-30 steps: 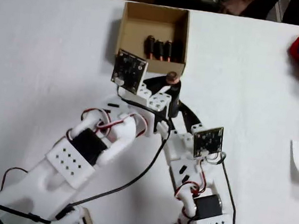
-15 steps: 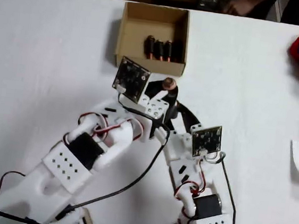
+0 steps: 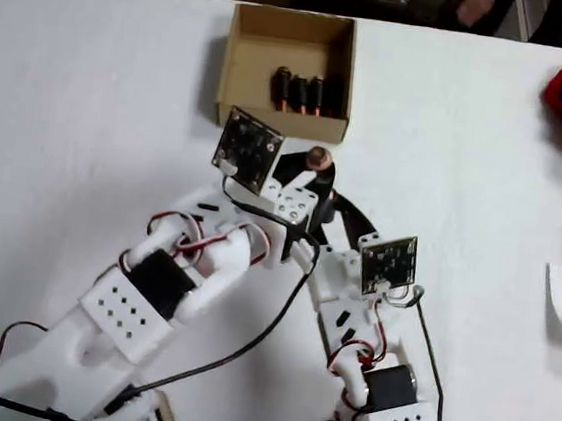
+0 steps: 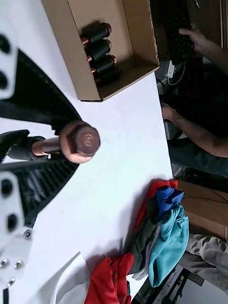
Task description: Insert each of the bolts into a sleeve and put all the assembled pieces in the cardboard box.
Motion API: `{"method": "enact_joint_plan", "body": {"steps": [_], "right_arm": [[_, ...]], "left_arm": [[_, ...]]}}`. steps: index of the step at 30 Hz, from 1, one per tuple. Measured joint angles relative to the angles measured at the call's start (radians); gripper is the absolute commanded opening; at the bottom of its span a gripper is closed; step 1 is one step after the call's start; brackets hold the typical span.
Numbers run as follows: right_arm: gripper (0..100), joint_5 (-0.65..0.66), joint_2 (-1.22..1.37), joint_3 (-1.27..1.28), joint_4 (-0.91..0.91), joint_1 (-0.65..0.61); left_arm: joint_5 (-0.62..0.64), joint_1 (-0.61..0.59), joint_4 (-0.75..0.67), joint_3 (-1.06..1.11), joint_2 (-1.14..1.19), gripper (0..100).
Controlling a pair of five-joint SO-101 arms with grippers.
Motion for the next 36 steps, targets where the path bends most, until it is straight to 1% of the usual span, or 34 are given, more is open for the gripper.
{"method": "enact_joint_plan", "body": {"steps": [5, 11, 17, 22, 28, 36], "right_arm": [[2.3, 0.0, 0.0, 0.0, 0.0, -0.002], [2.3, 0.0, 0.0, 0.0, -0.002, 0.006], [2.3, 0.0, 0.0, 0.0, -0.002, 0.005], [2.3, 0.0, 0.0, 0.0, -0.002, 0.0], [2.3, 0.0, 0.0, 0.0, -0.002, 0.005], [2.3, 0.0, -0.002, 0.0, -0.002, 0.005]], "left_arm": [[-0.046, 0.014, 0.005, -0.012, 0.071, 3], [-0.049, 0.025, 0.014, -0.081, 0.184, 3], [-0.051, 0.025, 0.044, -0.095, 0.189, 3], [-0.051, 0.021, 0.064, -0.101, 0.189, 8], [-0.052, 0.02, 0.069, -0.114, 0.189, 9], [-0.054, 0.02, 0.17, -0.244, 0.192, 9]]}}
